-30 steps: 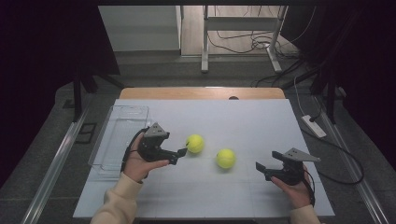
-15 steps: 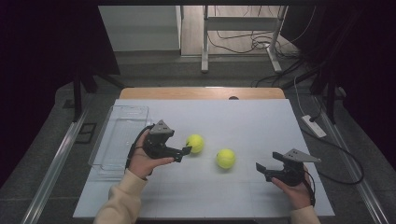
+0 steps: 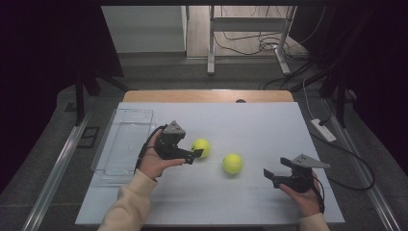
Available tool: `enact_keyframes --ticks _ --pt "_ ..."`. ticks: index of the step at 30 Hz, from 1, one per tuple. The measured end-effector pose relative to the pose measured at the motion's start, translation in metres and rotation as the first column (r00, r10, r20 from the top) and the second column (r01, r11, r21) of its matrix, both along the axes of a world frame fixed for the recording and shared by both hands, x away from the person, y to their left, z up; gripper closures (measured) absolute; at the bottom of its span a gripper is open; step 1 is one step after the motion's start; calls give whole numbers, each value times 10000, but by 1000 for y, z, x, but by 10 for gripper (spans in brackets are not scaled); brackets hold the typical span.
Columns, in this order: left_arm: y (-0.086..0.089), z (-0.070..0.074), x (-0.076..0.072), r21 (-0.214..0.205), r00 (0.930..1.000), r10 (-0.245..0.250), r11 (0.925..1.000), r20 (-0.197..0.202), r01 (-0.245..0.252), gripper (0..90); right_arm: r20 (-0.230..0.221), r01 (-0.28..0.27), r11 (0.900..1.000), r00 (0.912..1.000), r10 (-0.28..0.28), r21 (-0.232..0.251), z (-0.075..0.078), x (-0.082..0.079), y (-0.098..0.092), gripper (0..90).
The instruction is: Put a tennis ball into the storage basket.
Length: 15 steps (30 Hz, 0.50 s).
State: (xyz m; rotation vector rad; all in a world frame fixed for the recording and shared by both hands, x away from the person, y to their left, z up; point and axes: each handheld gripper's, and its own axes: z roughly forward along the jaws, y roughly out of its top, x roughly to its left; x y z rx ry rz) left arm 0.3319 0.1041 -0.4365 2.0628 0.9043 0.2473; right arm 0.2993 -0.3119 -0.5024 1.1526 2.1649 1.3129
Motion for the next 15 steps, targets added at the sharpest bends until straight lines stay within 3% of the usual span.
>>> enact_keyframes --ticks 15 --pt "-15 -4 19 349 9989 -238 9991 -403 252 70 -9 -53 10000 10000 53 -79 -1 0 1 119"
